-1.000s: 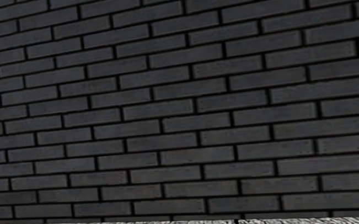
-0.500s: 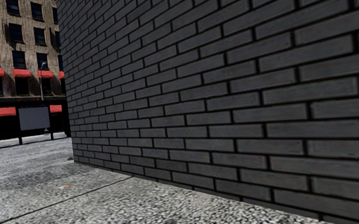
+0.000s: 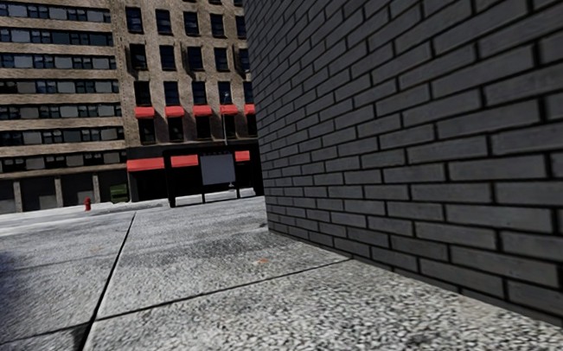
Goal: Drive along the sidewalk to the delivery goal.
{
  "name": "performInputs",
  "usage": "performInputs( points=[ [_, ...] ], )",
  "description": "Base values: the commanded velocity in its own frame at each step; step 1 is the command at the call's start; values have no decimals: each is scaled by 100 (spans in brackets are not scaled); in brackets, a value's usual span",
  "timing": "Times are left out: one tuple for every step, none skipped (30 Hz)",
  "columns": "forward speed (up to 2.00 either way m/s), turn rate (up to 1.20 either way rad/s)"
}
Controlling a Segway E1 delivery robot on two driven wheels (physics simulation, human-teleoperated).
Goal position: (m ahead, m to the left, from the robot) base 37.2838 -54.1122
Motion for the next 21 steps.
performInputs(
  points=[
    [0, 13],
    [7, 12],
    [7, 12],
    [30, 16],
    [52, 23],
    [0, 33],
    [0, 40],
    [0, 40],
    [0, 44],
    [0, 45],
    [0, 45],
    [0, 45],
    [22, 45],
    [45, 45],
    [53, 45],
    [54, 45],
    [54, 45],
    [54, 45],
    [54, 45],
    [63, 45],
    [63, 45]
  ],
)
